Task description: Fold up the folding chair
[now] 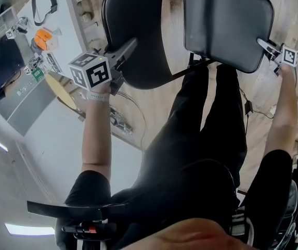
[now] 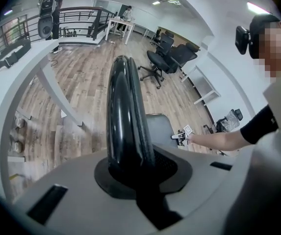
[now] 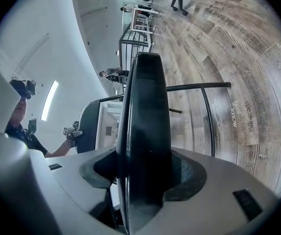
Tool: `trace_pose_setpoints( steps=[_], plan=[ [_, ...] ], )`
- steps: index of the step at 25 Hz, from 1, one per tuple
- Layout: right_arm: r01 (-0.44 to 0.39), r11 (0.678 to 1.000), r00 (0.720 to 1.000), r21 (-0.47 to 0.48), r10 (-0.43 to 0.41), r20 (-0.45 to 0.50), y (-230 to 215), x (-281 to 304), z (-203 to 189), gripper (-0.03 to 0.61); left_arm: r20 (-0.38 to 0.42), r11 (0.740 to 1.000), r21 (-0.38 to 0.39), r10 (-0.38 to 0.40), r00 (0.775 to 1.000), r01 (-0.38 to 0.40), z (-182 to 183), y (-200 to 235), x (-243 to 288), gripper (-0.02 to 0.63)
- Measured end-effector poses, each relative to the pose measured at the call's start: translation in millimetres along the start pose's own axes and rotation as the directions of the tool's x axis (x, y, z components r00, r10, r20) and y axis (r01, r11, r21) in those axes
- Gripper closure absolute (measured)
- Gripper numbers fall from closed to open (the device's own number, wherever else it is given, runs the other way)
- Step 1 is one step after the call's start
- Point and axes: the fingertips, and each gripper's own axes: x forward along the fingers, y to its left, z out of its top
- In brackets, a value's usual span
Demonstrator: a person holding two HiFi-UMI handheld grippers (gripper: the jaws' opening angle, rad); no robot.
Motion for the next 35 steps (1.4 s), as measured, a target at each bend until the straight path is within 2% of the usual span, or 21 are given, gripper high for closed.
trace_pose_setpoints(
  steps=[3,7,11,14,16,19,20,24,29,32,35],
  plan=[
    [-0.015,1.0,1.0,0.007,0.015,-0.012,24.4,11.1,-4.1,0.319,-0.005,1.0,-0.001,0.013,1.0,-0.013,1.6,1.8,-13.7,0.558],
    [-0.089,0.994,0.996,-0.063,0.087,-0.034,71.2,23.2,3.3,0.328,-0.014,1.0,-0.021,0.018,1.0,-0.018,7.4,-0.6,-27.5,0.56],
    [-0.109,0.993,0.993,-0.043,0.107,-0.038,114.4,35.9,-1.1,0.342,-0.027,0.999,-0.031,0.037,0.999,-0.038,10.7,-1.2,-48.3,0.56],
    [-0.197,0.979,0.98,-0.055,0.195,-0.038,162.0,53.9,-6.0,0.35,-0.028,0.999,-0.021,0.046,0.999,-0.047,13.3,2.5,-65.6,0.56],
    [-0.223,0.971,0.974,-0.084,0.219,-0.055,185.4,71.6,-12.2,0.351,-0.027,0.998,-0.012,0.054,0.998,-0.054,15.0,12.5,-78.4,0.56],
    [-0.236,0.962,0.97,-0.139,0.225,-0.09,214.8,104.2,-20.0,0.386,-0.024,0.998,-0.009,0.064,0.998,-0.065,16.0,31.5,-98.1,0.56],
    [-0.25,0.958,0.966,-0.142,0.238,-0.096,226.3,115.3,-21.0,0.421,-0.023,0.998,-0.008,0.067,0.997,-0.068,16.5,36.6,-104.4,0.56],
    [-0.31,0.94,0.95,-0.142,0.3,-0.09,273.1,149.1,-22.9,0.457,-0.03,0.998,-0.011,0.068,0.997,-0.069,20.5,49.1,-124.9,0.56],
    [-0.283,0.938,0.958,-0.202,0.268,-0.098,302.0,200.3,-33.0,0.466,-0.038,0.997,-0.02,0.069,0.997,-0.07,21.3,74.9,-147.2,0.56],
    [-0.316,0.933,0.945,-0.173,0.293,-0.144,323.6,244.9,-40.9,0.472,-0.034,0.997,-0.015,0.078,0.996,-0.078,18.5,97.9,-161.7,0.56],
    [-0.308,0.933,0.944,-0.187,0.275,-0.182,334.0,275.3,-45.6,0.472,-0.032,0.997,0.0,0.082,0.996,-0.082,19.9,106.8,-171.2,0.56]
  ],
)
